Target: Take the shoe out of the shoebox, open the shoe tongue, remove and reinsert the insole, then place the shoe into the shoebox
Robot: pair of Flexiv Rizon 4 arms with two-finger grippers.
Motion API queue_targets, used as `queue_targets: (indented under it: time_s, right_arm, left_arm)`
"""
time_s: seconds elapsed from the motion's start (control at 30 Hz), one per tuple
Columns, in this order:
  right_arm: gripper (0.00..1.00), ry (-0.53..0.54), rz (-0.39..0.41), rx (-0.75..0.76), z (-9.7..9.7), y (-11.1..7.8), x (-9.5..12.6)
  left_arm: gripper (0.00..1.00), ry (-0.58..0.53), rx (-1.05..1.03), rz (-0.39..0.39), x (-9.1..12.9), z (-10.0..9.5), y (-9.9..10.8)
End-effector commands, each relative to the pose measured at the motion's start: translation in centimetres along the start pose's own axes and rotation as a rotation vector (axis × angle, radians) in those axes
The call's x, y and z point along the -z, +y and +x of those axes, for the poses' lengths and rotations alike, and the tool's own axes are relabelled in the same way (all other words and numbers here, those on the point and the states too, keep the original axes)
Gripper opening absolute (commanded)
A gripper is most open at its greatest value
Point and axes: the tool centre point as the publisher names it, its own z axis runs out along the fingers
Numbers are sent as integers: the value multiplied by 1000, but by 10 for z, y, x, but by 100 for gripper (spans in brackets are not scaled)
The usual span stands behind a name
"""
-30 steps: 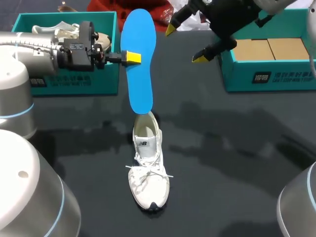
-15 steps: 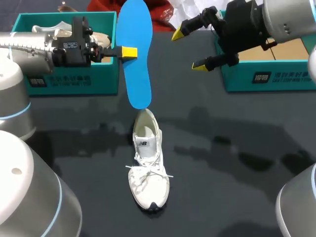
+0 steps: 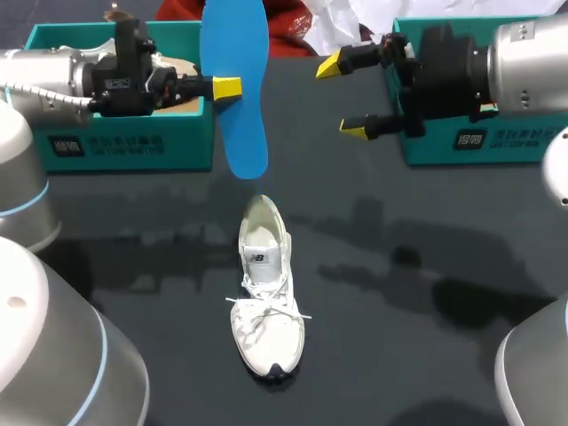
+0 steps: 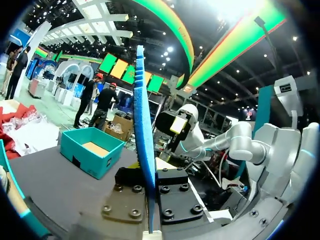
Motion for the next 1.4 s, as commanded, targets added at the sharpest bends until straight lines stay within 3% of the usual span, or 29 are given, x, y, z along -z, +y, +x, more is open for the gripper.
queue_targets:
  time_s: [0.03, 0.37, 0.8, 1.07, 1.4]
  right_arm:
    - [100, 142, -7, 0, -6, -3, -1]
    - [100, 195, -7, -7, -10, -3, -4]
    - [100, 195, -7, -7, -10, -3, -4]
    - [100, 195, -7, -7, -10, -3, -4]
    - [100, 195, -7, -7, -10, -3, -4]
  left_arm:
    - [0, -3, -58, 11, 3, 4, 1]
    - [0, -20, -274, -5, 9, 8, 1]
    - [0, -20, -274, -5, 9, 8, 1]
    - [0, 16, -686, 84, 18, 30, -4]
    - [0, 2, -905, 75, 23, 35, -7]
